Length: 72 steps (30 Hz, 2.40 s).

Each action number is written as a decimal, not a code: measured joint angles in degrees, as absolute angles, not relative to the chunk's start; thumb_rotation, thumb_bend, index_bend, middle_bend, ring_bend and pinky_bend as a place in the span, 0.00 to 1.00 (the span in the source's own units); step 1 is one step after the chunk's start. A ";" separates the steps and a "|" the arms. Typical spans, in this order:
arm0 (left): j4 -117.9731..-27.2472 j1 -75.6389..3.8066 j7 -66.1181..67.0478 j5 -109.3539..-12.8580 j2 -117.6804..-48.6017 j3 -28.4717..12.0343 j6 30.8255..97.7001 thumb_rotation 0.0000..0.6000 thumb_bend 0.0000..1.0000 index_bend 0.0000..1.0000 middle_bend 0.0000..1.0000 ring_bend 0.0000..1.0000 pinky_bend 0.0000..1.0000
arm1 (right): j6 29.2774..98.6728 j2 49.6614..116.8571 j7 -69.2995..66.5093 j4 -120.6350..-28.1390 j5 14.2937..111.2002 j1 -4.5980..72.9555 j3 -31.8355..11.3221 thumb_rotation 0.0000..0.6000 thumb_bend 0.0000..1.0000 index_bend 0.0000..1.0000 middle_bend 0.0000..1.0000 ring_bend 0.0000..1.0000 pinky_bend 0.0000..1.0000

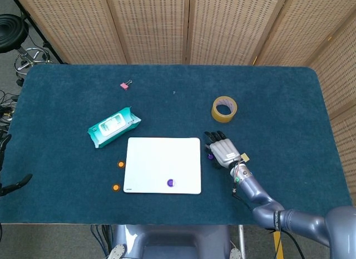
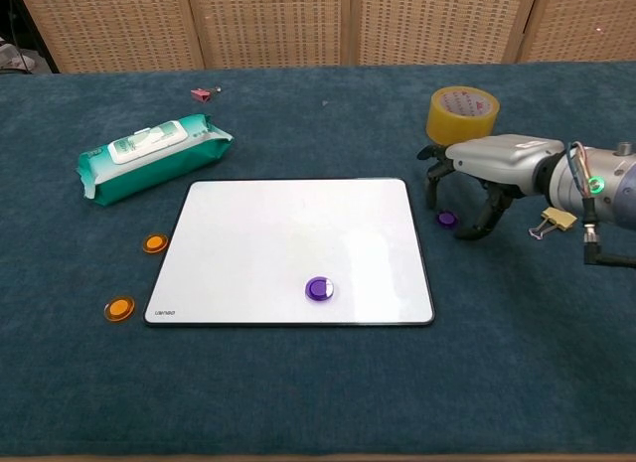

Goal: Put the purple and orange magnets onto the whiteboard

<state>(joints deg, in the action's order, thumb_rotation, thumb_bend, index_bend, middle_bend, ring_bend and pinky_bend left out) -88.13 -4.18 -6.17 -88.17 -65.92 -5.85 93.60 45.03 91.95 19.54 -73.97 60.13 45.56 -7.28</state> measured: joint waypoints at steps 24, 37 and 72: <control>-88.19 -4.10 -6.74 -87.83 -65.71 -6.10 93.64 1.00 0.00 0.00 0.00 0.00 0.07 | 44.18 94.12 18.83 -70.95 58.80 46.32 -8.02 1.00 0.38 0.49 0.00 0.00 0.00; -88.24 -4.06 -6.67 -87.84 -65.67 -6.09 93.67 1.00 0.00 0.00 0.00 0.00 0.07 | 45.13 93.83 19.18 -71.97 59.47 46.08 -7.81 1.00 0.42 0.52 0.00 0.00 0.00; -88.62 -3.72 -8.85 -88.28 -64.43 -5.85 93.90 1.00 0.00 0.00 0.00 0.00 0.07 | 47.38 102.90 28.48 -81.24 57.08 52.93 -10.42 1.00 0.47 0.54 0.00 0.00 0.00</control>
<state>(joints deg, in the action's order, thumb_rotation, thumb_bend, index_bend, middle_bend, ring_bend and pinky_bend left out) -88.62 -3.72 -8.85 -88.28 -64.43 -5.85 93.90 47.38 102.90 28.48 -81.24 57.08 52.93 -10.42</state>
